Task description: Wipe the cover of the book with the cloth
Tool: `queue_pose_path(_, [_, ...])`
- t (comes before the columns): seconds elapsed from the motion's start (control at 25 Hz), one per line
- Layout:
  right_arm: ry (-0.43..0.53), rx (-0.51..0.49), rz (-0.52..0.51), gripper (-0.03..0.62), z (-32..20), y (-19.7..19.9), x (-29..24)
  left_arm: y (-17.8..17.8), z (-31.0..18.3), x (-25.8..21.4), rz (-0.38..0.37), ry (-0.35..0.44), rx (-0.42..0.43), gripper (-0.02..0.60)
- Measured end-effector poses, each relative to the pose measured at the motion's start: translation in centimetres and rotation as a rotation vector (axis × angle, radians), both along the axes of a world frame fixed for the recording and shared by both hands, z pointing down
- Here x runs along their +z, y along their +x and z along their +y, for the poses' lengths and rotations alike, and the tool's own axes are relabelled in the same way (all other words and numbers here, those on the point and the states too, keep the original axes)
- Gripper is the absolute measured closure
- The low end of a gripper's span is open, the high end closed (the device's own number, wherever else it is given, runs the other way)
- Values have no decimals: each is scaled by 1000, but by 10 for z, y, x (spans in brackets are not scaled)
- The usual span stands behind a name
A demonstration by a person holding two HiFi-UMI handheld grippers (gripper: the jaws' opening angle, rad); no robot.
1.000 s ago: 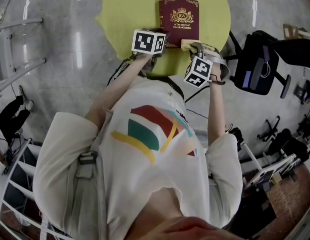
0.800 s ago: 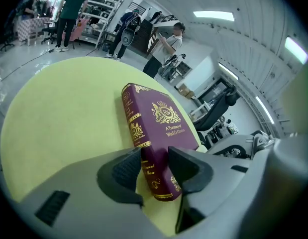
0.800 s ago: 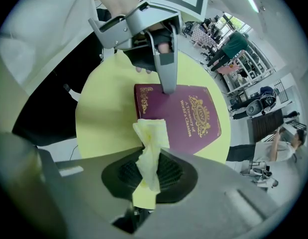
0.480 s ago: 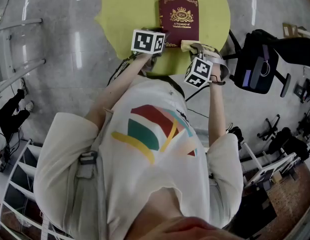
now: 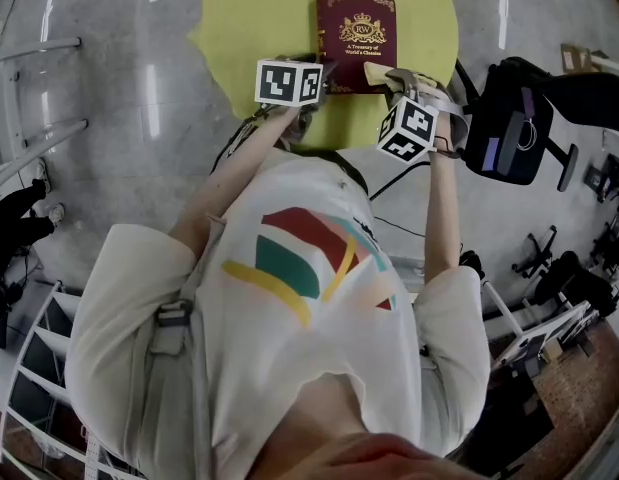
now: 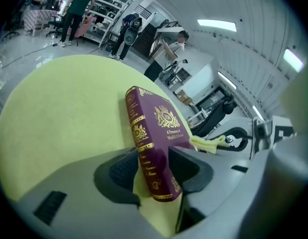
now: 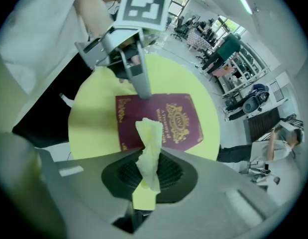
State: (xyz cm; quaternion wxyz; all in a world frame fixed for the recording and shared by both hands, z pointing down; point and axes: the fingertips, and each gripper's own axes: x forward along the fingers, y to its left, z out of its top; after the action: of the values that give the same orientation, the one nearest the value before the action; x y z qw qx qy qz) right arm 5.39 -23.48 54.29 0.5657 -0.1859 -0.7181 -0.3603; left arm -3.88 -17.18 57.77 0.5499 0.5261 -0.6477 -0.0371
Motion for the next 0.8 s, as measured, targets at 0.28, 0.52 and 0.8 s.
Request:
queue_pose_path(0.28, [100, -27, -151, 563, -39, -93, -44, -33, 5, -26, -112, 42, -100, 402])
queue_pose_path(0.52, [87, -56, -164, 563, -34, -158, -43, -61, 31, -29, -143, 9, -189, 566])
queue_pose_path(0.8, [64, -64, -90, 563, -24, -178, -2, -59, 46, -18, -106, -9, -218, 566])
